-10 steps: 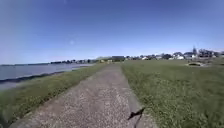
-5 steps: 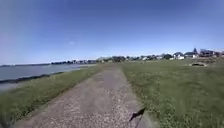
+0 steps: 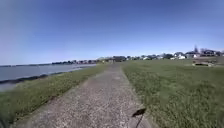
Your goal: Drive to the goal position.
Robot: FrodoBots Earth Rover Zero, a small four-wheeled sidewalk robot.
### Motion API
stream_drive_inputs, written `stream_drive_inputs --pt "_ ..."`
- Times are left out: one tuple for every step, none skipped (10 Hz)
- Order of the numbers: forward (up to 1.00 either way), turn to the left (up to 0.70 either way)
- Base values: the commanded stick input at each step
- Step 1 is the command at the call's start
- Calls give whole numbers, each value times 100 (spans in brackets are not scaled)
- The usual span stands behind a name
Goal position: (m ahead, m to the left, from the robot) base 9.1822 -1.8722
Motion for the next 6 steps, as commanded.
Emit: stream_drive_inputs --pt "70 0" --pt "70 0" --pt "70 0" --pt "70 0" --pt "70 0" --pt "70 0"
